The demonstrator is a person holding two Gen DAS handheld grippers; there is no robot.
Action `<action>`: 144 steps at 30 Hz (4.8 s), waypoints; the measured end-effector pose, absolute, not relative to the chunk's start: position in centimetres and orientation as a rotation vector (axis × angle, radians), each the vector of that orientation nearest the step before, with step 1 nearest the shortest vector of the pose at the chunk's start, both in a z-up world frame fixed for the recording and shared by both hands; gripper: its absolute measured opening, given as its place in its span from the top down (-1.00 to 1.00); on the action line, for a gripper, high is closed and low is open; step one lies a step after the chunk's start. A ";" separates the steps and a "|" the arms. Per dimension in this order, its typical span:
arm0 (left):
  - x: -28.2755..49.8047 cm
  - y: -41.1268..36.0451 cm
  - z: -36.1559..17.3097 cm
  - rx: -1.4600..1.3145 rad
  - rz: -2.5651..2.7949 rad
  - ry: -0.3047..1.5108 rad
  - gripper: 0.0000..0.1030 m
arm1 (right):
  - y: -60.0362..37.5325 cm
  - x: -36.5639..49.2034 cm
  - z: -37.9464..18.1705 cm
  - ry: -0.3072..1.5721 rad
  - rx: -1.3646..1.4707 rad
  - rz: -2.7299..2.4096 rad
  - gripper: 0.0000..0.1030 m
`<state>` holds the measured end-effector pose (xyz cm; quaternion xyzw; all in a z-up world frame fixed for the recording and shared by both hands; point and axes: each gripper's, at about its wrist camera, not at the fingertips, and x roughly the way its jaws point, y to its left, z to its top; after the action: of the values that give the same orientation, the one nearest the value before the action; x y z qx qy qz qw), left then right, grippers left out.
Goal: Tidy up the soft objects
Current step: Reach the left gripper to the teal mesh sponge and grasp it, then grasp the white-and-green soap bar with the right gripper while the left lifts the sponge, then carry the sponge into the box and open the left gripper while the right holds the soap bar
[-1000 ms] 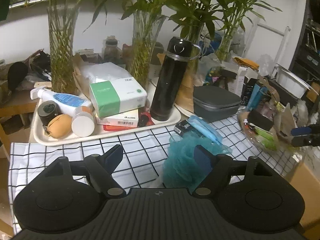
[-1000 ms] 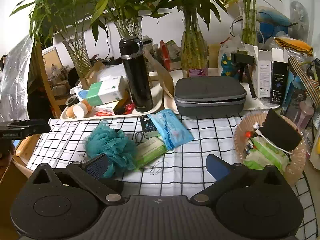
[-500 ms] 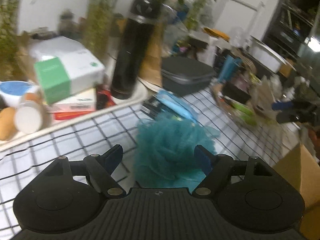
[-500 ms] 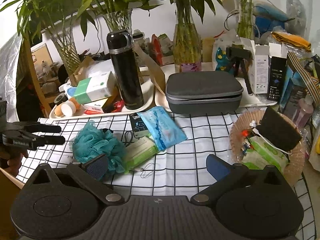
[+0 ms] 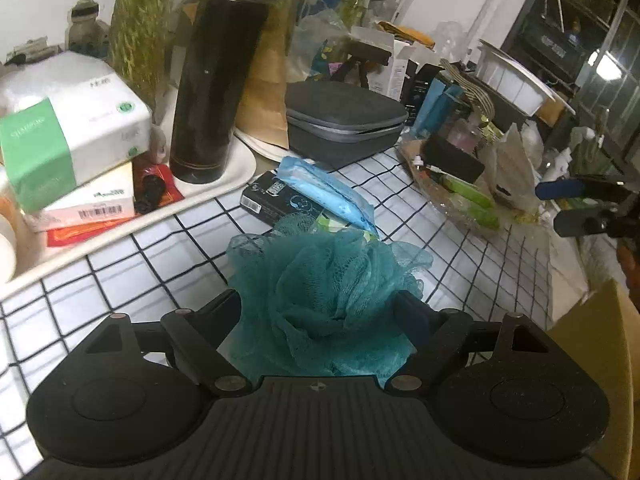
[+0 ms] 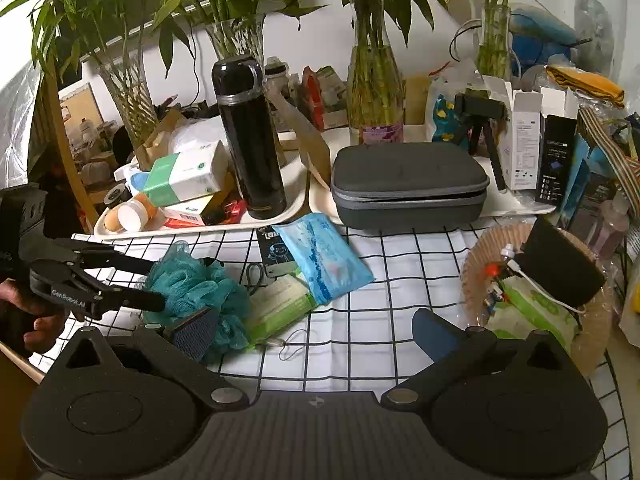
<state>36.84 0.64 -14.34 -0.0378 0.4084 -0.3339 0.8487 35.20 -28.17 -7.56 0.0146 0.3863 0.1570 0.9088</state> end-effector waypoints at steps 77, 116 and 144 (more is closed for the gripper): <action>26.8 9.8 -7.2 -0.131 -0.251 0.616 0.51 | -20.2 45.9 -18.2 0.928 -0.239 0.752 -0.81; 26.4 9.4 -7.1 -0.132 -0.271 0.575 0.51 | -20.1 43.4 -13.6 0.798 -0.274 0.738 -0.59; 22.3 7.7 -3.0 -0.106 -0.239 0.505 0.51 | -23.0 32.1 -5.1 0.616 -0.250 0.719 -0.59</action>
<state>22.26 7.66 -2.98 -0.0521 0.2490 -0.1179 0.9599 32.08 -23.02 -5.09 -0.1202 0.2958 0.3454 0.8825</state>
